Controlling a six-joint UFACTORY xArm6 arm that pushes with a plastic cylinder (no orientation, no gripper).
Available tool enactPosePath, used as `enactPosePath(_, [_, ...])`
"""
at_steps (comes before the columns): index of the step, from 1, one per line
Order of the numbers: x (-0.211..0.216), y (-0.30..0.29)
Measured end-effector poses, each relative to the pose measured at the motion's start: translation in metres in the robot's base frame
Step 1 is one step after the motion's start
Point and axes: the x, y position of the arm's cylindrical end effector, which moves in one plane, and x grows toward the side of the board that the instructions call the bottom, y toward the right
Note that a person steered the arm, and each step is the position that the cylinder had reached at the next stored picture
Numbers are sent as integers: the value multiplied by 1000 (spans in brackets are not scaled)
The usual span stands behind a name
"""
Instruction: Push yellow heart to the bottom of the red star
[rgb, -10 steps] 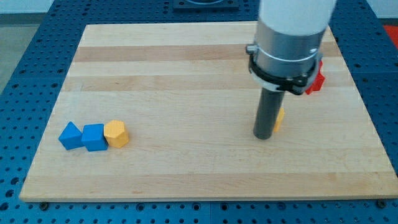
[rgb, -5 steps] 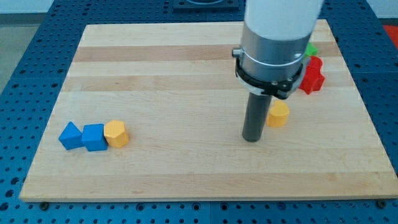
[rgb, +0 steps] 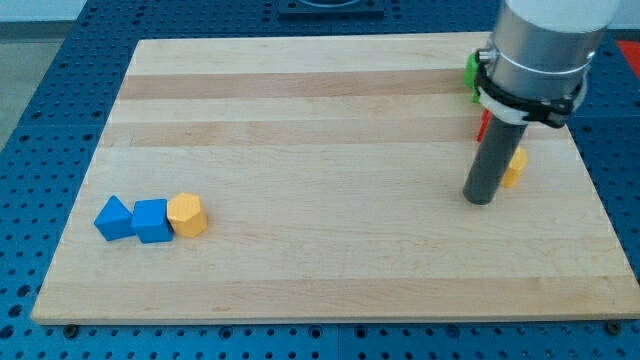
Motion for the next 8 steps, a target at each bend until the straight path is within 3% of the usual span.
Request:
enactPosePath(2, [-23, 30])
enactPosePath(8, [-31, 23])
